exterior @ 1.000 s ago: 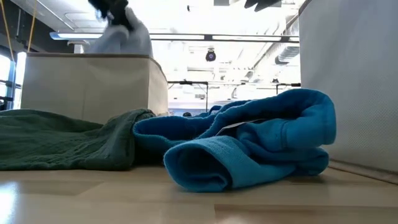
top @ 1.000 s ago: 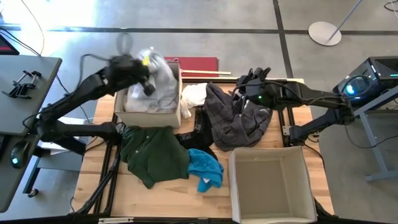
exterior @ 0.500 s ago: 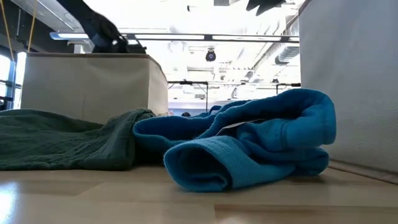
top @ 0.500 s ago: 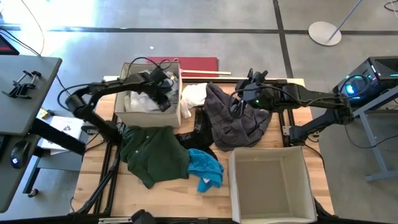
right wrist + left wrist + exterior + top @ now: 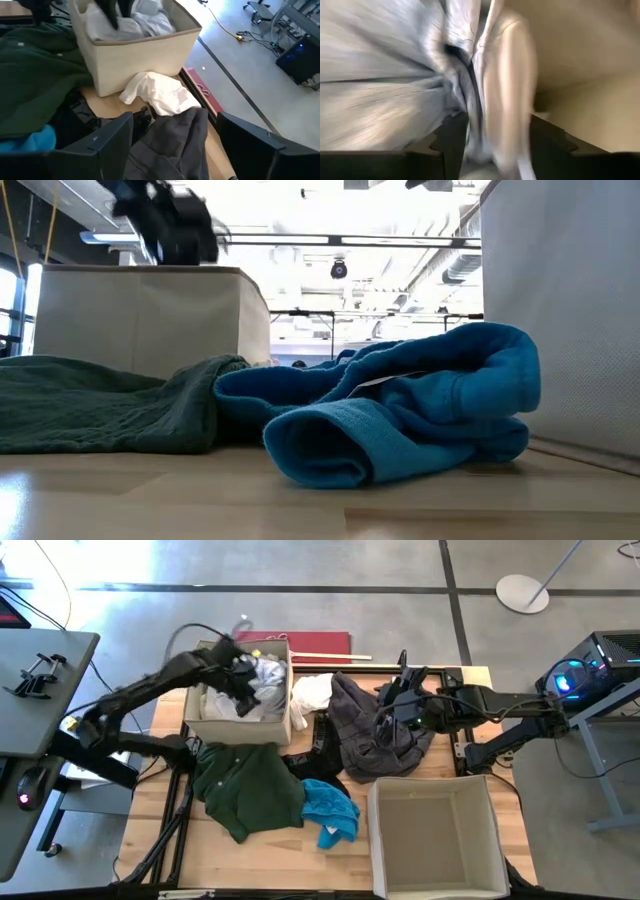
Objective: Sort clothes
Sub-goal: Put the gray dotted shirt into the top laundry organizer
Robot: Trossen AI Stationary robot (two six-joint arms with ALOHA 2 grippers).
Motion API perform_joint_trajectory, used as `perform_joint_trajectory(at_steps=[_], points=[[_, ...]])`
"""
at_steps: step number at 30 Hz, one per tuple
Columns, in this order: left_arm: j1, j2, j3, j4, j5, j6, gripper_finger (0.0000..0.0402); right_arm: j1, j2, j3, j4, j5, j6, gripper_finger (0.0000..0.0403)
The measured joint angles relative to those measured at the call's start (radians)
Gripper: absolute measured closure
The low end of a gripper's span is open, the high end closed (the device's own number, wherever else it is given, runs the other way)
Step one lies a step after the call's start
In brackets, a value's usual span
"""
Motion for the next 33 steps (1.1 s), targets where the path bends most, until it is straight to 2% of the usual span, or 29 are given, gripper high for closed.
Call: perform_joint_trajectory(at_steps=[4,7,10,13,19,23,26,29,33], points=[[-0.022,-0.118,0.046,0.048,-0.073,-0.009,0.0215,0.018,0.0,0.0,-0.001,0.0,0.002,0.0128],[-0.026,-0.168,0.035,0.221,-0.104,-0.019,0.0219,0.031,0.0,0.0,-0.003,0.0,0.02,0.0128],[-0.025,-0.166,-0.005,0.369,-0.105,-0.059,0.0232,0.044,0.0,0.0,-0.009,0.0,0.035,0.0128],[-0.023,-0.12,-0.068,0.453,-0.127,-0.061,0.0251,0.055,0.0,0.0,-0.022,0.0,0.051,0.0128],[0.017,0.059,-0.23,0.507,-0.312,-0.074,0.0294,0.072,0.0,0.0,-0.051,0.0,0.095,0.0128],[0.042,0.178,-0.31,0.584,-0.325,-0.089,0.0318,0.071,0.032,0.0,-0.031,0.015,0.09,0.0128],[0.048,0.201,-0.314,0.57,-0.323,-0.091,0.0332,0.049,0.092,0.0,0.045,0.025,0.01,0.0128],[0.048,0.153,-0.284,0.475,-0.326,-0.093,0.0342,-0.003,0.172,0.0,0.176,-0.081,-0.106,0.0128],[0.035,0.021,-0.22,0.335,-0.33,-0.106,0.0348,-0.092,0.328,0.0,0.38,-0.382,-0.244,0.0128]])
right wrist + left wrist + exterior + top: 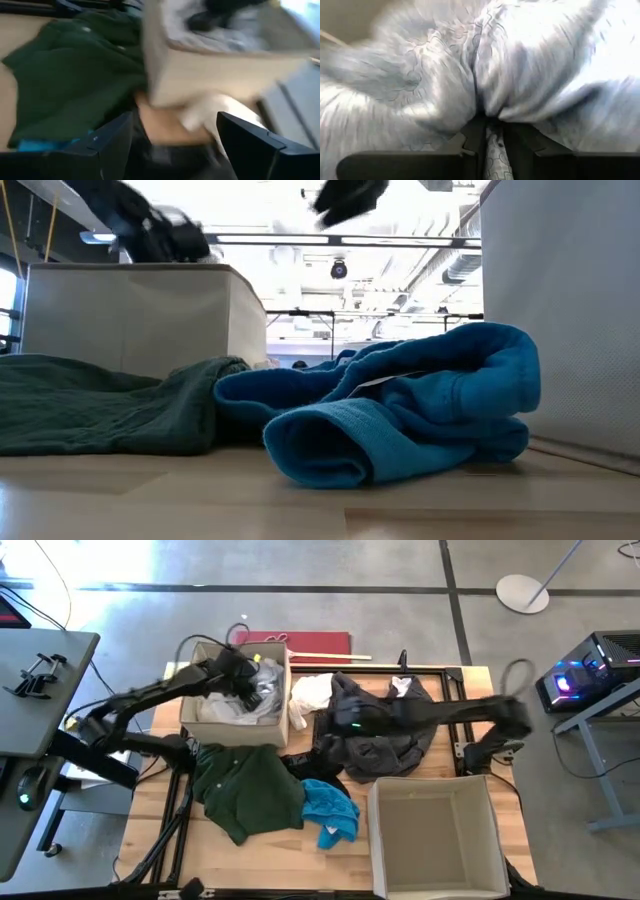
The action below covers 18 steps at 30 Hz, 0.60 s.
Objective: Sort clothes
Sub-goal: Put the gray dotted shirt into the top laundry organizer, then put the white underwear into the top laundry organizer
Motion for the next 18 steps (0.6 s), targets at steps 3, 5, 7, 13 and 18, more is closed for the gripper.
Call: perform_joint_trajectory(at_steps=[3,5,7,13,18], points=[[-0.018,-0.123,0.015,-0.021,0.0,-0.004,0.0349,-0.061,0.134,0.0,0.157,-0.07,-0.044,0.0128],[-0.031,-0.198,0.015,-0.031,0.0,-0.01,0.0349,-0.104,0.217,0.0,0.222,-0.071,-0.036,0.0128],[-0.042,-0.261,0.015,-0.033,0.0,-0.011,0.0349,-0.148,0.288,0.0,0.233,-0.071,0.015,0.0128],[-0.072,-0.366,0.015,-0.025,0.002,-0.011,0.0349,-0.247,0.441,0.0,0.25,-0.052,0.196,0.0128],[-0.1,-0.385,0.015,0.002,0.003,-0.011,0.0349,-0.272,0.522,0.0,0.313,-0.102,0.229,0.0128]])
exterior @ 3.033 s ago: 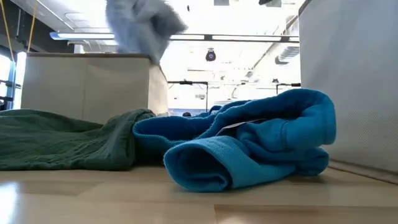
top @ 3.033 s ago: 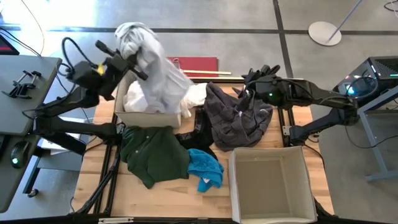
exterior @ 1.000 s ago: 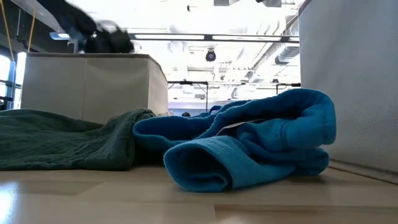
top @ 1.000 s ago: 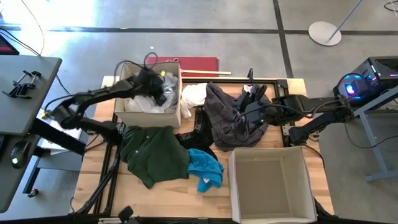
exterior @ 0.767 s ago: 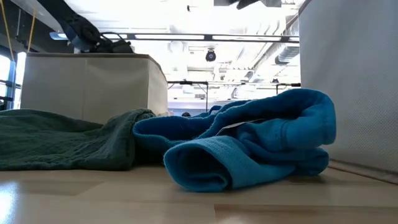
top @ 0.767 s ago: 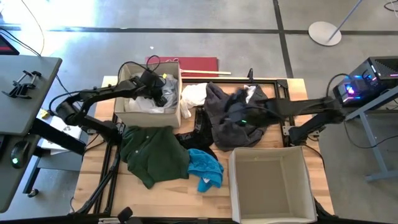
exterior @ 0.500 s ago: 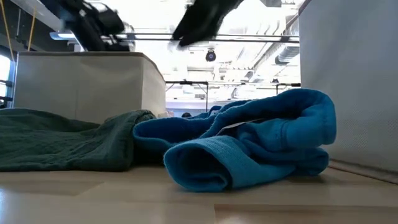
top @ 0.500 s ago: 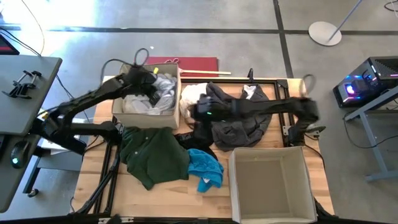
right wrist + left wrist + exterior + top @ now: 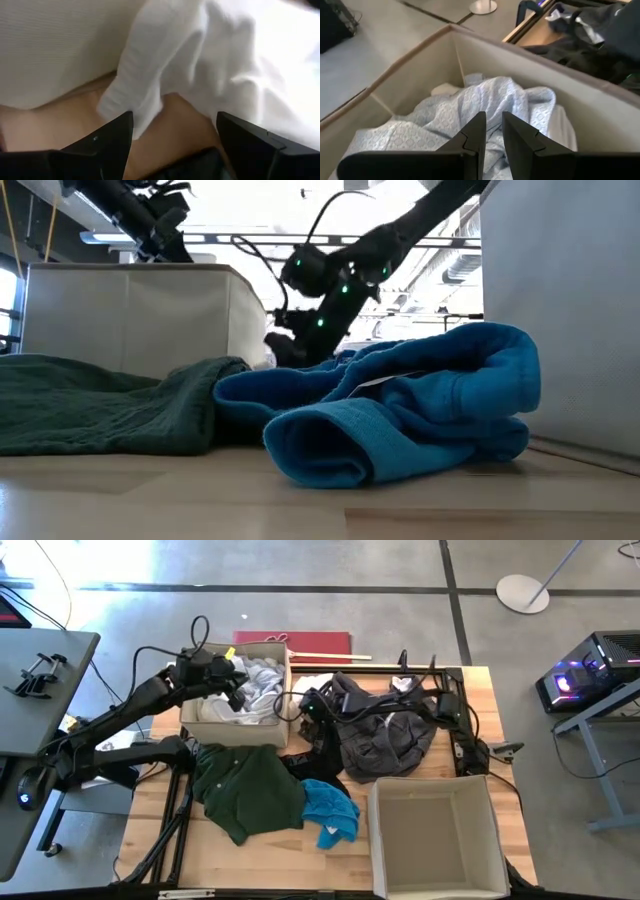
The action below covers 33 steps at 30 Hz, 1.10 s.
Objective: Sort clothes
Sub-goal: Put the white underwear into the top laundry organizer
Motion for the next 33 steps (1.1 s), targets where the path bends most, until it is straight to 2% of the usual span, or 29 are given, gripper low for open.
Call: perform_joint_trajectory(at_steps=[4,8,12,17,19,27,30,33], points=[[-0.029,0.003,0.0,0.032,0.0,0.0,0.0349,-0.005,0.044,0.0,0.06,-0.067,0.008,0.0137],[-0.057,0.004,0.0,0.04,0.0,0.001,0.0349,-0.002,0.075,0.0,0.138,-0.108,0.011,0.018],[-0.077,0.004,0.0,0.047,-0.004,0.009,0.0349,-0.002,0.102,0.0,0.236,-0.132,0.009,0.0253],[-0.086,0.004,0.0,0.046,-0.004,0.01,0.0349,0.0,0.102,0.0,0.28,-0.142,0.007,0.0369],[-0.086,0.004,0.0,0.039,-0.005,0.011,0.0349,0.004,0.076,0.0,0.26,-0.107,-0.009,0.0392],[-0.094,0.003,-0.006,0.07,-0.008,0.078,0.0349,0.085,-0.192,0.0,0.033,0.184,-0.148,0.0397],[-0.118,0.001,-0.077,0.25,0.028,0.138,0.0349,0.143,-0.317,0.0,-0.036,0.314,-0.21,0.0399],[-0.137,0.003,-0.185,0.506,0.154,0.169,0.0349,0.199,-0.429,0.0,-0.057,0.416,-0.292,0.04]])
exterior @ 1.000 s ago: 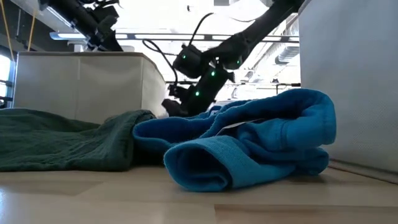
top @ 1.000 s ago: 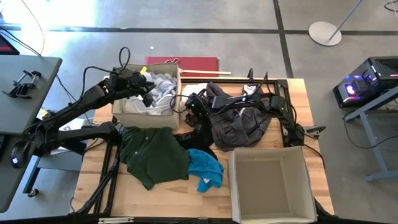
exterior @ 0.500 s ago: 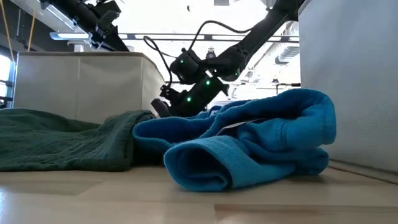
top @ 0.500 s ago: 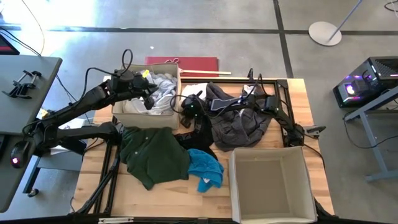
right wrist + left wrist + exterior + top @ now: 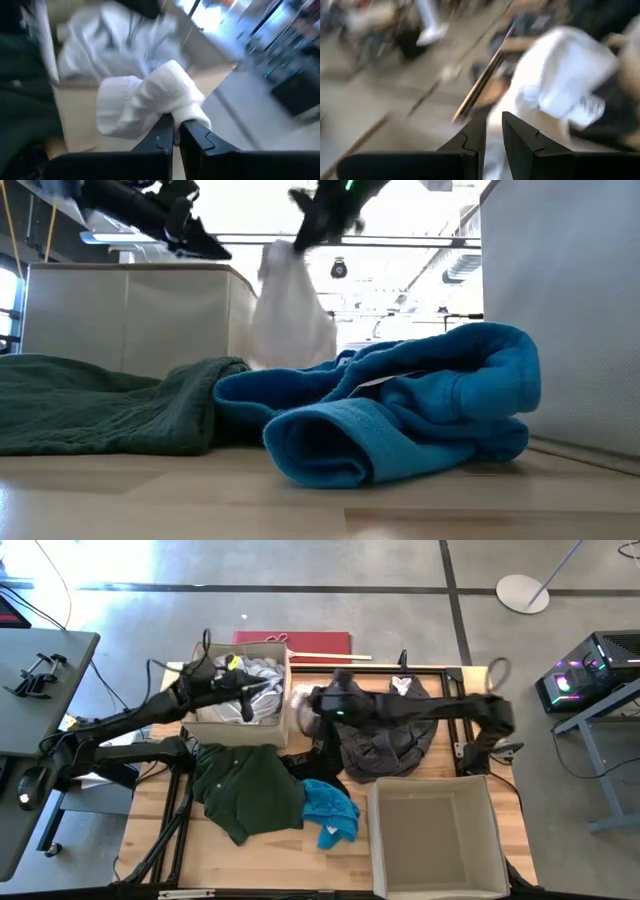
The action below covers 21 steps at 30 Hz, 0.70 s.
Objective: Sort clothes
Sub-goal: Put the white underwear into the top laundry organizer
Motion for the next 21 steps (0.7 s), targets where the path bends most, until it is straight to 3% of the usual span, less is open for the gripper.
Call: perform_joint_trajectory(at_steps=[3,6,8,14,21], points=[[-0.029,0.008,-0.105,0.324,0.14,0.0,0.0349,0.041,-0.102,0.0,-0.004,0.053,-0.039,0.04],[-0.061,0.02,-0.176,0.616,0.244,-0.003,0.0349,0.057,-0.189,0.0,-0.004,0.04,-0.034,0.0401],[-0.085,0.031,-0.196,0.72,0.32,-0.035,0.0349,0.06,-0.224,0.001,-0.004,0.007,-0.03,0.0401],[-0.149,0.066,-0.204,0.798,0.368,-0.055,0.0331,0.06,-0.239,0.001,-0.009,-0.109,-0.027,0.0402],[-0.197,0.146,-0.204,0.825,0.319,0.033,0.0243,0.058,-0.17,0.0,-0.01,-0.165,-0.013,0.0402]])
